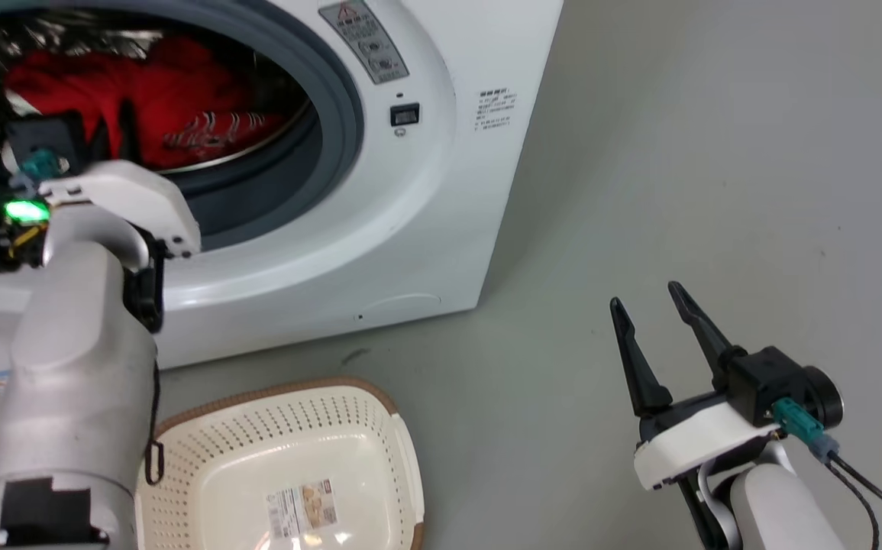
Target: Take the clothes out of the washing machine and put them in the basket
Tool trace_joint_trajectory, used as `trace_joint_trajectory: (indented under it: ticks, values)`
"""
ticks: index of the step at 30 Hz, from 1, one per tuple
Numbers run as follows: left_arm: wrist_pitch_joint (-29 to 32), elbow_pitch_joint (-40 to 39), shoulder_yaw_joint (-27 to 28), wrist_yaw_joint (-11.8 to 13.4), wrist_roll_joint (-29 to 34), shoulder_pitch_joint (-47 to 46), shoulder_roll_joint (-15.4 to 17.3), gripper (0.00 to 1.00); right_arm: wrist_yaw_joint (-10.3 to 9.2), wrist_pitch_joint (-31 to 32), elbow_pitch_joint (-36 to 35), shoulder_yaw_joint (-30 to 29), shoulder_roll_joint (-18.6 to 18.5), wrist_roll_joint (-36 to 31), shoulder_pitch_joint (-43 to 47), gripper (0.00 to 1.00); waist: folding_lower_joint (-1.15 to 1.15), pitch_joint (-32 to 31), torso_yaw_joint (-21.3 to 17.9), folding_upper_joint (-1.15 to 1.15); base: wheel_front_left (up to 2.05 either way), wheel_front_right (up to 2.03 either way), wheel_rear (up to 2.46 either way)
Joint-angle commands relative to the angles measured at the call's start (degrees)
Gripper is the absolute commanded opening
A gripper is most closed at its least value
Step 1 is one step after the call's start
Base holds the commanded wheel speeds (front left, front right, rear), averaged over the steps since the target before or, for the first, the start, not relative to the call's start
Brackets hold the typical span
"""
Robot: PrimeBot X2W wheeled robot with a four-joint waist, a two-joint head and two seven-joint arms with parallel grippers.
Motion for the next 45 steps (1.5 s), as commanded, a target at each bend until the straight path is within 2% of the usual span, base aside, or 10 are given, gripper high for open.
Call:
trace_joint_trajectory:
  ticks: [1,15,29,35,40,43,45]
  values:
    - [-0.48,-0.48,0.17,-0.05,-0.35,0.84,-0.19,0.0,-0.04,-0.13,0.22,-0.07,-0.01,-0.37,0.76,1.0,0.01,-2.33,0.59,0.0,0.0,0.0,0.0]
    - [-0.8,-21.38,2.88,-1.81,-2.84,18.13,-3.74,0.0,-0.04,2.34,-1.13,-2.05,-0.01,-1.26,6.77,1.0,0.01,-11.42,3.32,0.0,0.0,0.0,0.0]
    - [0.35,-49.28,0.87,-0.26,-2.74,32.72,-8.63,0.0,-0.04,5.9,-5.76,-4.13,-0.01,-2.81,11.86,1.0,0.01,-16.37,7.54,0.0,0.0,0.0,0.0]
    - [3.77,-59.91,-1.16,1.94,-3.44,42.26,-9.92,0.0,-0.04,6.43,-7.1,-4.22,-0.01,-2.64,12.84,1.0,0.01,-16.3,8.05,0.0,0.0,0.0,0.0]
    - [6.04,-61.21,-2.44,3.96,-4.94,50.28,-10.63,0.0,-0.04,6.19,-7.54,-4.26,0.0,-2.25,12.05,1.0,0.01,-14.37,8.43,0.0,0.0,0.0,0.0]
    - [6.6,-57.71,-3.66,4.32,-5.98,53.86,-10.98,0.0,-0.04,5.97,-7.43,-4.32,0.0,-1.99,11.48,1.0,0.01,-13.27,8.87,0.0,0.0,0.0,0.0]
    - [6.55,-51.69,-5.02,4.12,-7.65,55.84,-11.18,0.0,-0.04,5.63,-7.2,-4.27,0.0,-1.79,10.75,1.0,0.01,-11.76,9.26,0.0,0.0,0.0,0.0]
